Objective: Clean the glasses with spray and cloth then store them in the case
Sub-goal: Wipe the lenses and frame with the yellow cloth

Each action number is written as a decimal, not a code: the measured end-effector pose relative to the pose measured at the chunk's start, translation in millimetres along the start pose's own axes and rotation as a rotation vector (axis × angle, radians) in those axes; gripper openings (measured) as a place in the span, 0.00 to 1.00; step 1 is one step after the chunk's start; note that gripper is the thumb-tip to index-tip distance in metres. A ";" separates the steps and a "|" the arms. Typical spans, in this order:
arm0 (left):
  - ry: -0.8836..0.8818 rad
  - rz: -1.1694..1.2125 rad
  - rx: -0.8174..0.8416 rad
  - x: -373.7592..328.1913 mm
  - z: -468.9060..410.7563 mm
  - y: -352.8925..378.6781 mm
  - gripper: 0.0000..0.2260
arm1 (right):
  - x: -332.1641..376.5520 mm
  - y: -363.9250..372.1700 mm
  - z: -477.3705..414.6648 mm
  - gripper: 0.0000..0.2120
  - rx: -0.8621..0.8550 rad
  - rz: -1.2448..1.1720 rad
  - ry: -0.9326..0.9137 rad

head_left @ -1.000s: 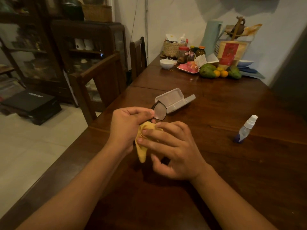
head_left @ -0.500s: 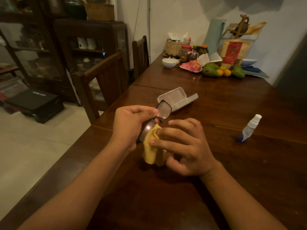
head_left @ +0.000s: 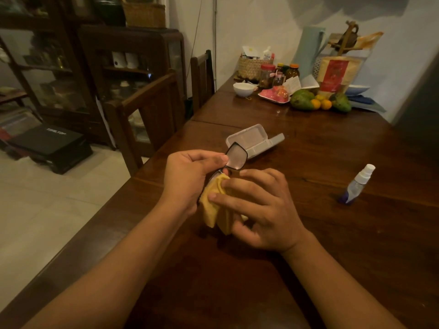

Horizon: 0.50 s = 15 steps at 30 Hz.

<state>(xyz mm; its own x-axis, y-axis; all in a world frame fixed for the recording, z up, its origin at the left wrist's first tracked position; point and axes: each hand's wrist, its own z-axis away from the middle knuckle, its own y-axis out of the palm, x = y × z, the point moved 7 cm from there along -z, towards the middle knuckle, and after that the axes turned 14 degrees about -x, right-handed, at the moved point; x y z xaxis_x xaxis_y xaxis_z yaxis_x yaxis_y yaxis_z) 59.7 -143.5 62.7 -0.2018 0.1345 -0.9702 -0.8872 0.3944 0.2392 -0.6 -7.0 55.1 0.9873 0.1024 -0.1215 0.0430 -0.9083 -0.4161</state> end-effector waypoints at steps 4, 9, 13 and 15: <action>-0.024 0.014 -0.004 0.6 0.1 -0.2 0.02 | 9.8 5.5 -4.0 0.24 0.031 -0.070 -0.010; -0.004 -0.017 -0.016 4.9 -3.0 -0.3 0.01 | -7.9 -5.4 4.5 0.20 -0.029 -0.050 0.021; 0.025 -0.048 -0.015 2.8 -3.6 -2.6 0.02 | -16.6 -5.8 6.6 0.19 -0.055 0.043 0.079; 0.029 -0.041 -0.002 0.6 -2.3 -2.5 0.01 | -16.3 -4.9 5.4 0.21 -0.054 0.064 0.088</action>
<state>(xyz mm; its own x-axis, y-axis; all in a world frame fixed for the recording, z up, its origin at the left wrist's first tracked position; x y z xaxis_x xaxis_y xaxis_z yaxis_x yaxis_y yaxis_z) 60.8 -146.5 61.4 -0.1772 0.0921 -0.9799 -0.8959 0.3970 0.1994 -17.7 -2.1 54.2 0.9978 0.0097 -0.0655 -0.0146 -0.9327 -0.3602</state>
